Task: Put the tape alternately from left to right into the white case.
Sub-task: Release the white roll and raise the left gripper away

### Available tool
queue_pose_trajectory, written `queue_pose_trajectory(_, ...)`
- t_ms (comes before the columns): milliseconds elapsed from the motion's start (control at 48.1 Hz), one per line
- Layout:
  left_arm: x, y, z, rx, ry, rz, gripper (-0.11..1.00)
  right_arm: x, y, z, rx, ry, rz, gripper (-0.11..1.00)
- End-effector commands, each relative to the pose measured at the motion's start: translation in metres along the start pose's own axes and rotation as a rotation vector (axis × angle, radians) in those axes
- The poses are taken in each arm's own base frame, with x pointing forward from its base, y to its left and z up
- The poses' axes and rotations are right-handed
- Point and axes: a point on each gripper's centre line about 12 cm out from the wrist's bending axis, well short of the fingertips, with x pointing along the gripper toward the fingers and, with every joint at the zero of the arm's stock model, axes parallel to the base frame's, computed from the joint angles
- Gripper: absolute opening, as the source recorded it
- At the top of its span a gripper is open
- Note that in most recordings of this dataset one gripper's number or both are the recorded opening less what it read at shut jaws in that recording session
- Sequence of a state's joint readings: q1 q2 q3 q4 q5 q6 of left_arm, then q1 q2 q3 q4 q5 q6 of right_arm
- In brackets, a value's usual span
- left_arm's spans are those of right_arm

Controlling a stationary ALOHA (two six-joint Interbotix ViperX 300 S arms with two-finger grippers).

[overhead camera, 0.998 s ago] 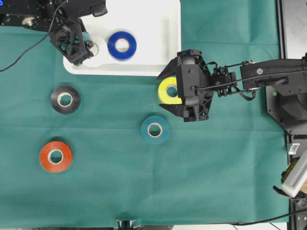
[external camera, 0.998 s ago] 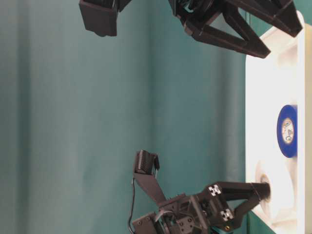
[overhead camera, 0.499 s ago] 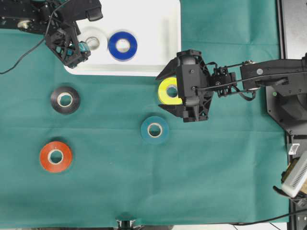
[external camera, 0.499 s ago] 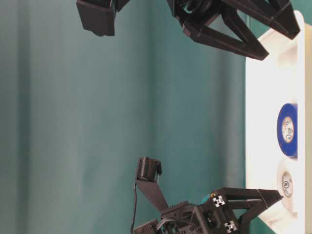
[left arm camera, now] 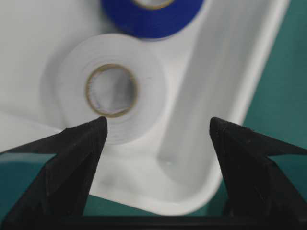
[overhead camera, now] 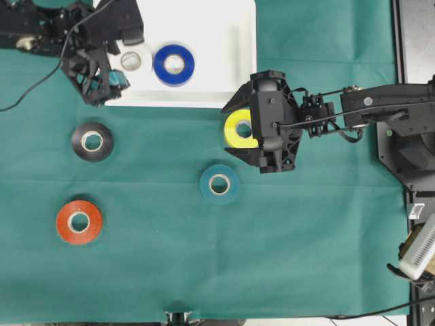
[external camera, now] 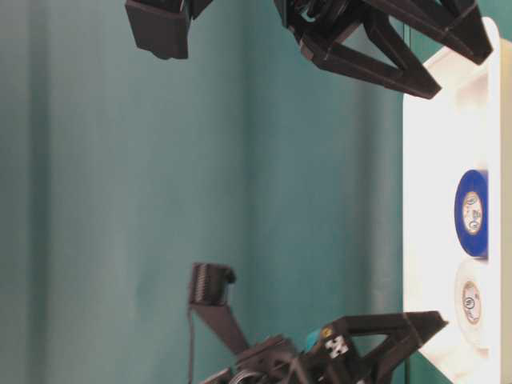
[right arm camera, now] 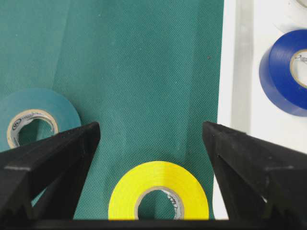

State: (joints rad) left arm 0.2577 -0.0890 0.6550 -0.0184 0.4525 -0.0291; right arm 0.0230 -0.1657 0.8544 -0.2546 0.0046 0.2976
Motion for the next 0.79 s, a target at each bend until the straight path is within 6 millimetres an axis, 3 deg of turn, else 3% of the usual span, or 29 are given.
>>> queue_pose_trajectory(0,-0.016,-0.009,0.007,0.027,-0.059,-0.017,0.86,-0.002,0.002,0.006,0.001,-0.023,0.005,0.71)
queue_pose_trajectory(541,-0.041,-0.049,-0.031,0.154,-0.245,-0.110,0.86,-0.002,0.001,0.006,0.007,-0.023,0.005,0.71)
queue_pose_trajectory(770,-0.052,-0.051,-0.045,0.159,-0.389,-0.135,0.86,-0.002,0.001,0.004,0.033,-0.016,0.005,0.71)
